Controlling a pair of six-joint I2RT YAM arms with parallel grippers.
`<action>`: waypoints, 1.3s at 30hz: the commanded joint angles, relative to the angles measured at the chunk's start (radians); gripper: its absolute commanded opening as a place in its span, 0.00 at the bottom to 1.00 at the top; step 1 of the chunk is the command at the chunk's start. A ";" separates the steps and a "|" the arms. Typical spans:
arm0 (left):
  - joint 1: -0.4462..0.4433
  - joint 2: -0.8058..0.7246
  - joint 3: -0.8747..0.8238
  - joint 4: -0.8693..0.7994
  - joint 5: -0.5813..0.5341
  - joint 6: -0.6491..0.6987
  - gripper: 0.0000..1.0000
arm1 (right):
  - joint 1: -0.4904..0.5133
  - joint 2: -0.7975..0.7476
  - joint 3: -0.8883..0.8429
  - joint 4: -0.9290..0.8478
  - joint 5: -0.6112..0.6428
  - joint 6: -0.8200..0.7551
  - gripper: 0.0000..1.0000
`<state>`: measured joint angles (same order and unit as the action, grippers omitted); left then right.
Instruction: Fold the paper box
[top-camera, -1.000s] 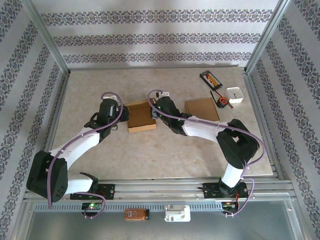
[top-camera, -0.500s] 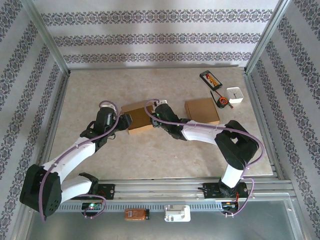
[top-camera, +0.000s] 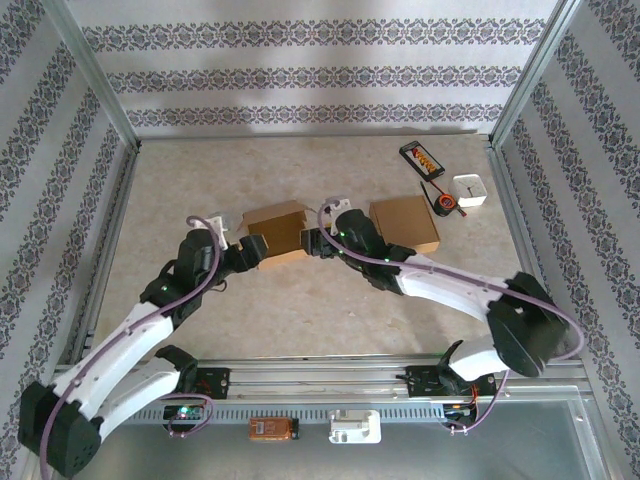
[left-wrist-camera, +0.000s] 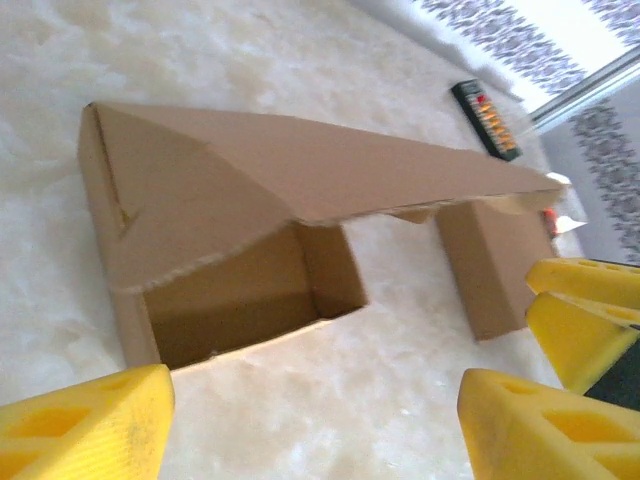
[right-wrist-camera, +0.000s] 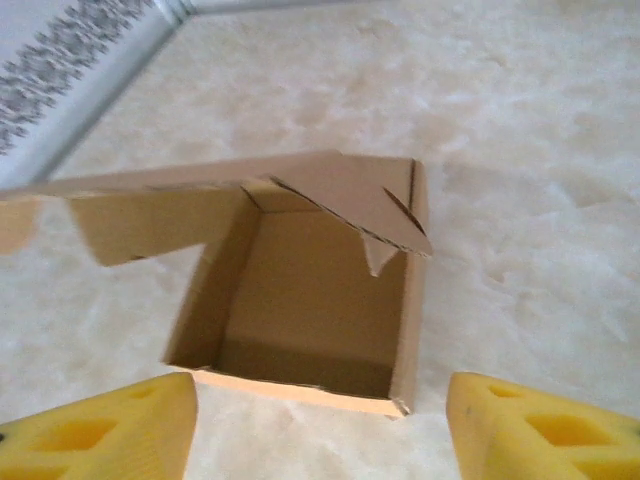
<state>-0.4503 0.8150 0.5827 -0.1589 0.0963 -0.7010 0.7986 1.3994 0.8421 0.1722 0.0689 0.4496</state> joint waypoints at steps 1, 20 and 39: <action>-0.029 -0.113 -0.047 0.017 -0.034 -0.088 0.75 | 0.015 -0.104 -0.022 -0.016 -0.064 -0.038 0.71; -0.007 0.084 0.211 -0.052 -0.315 -0.161 0.77 | -0.149 0.054 0.491 -0.513 -0.150 -0.027 0.98; 0.178 0.324 0.260 0.051 0.075 -0.156 0.69 | -0.250 0.435 0.689 -0.575 -0.591 0.076 0.59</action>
<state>-0.2813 1.1160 0.8093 -0.1692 0.0311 -0.8642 0.5407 1.8267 1.5227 -0.4042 -0.4671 0.5209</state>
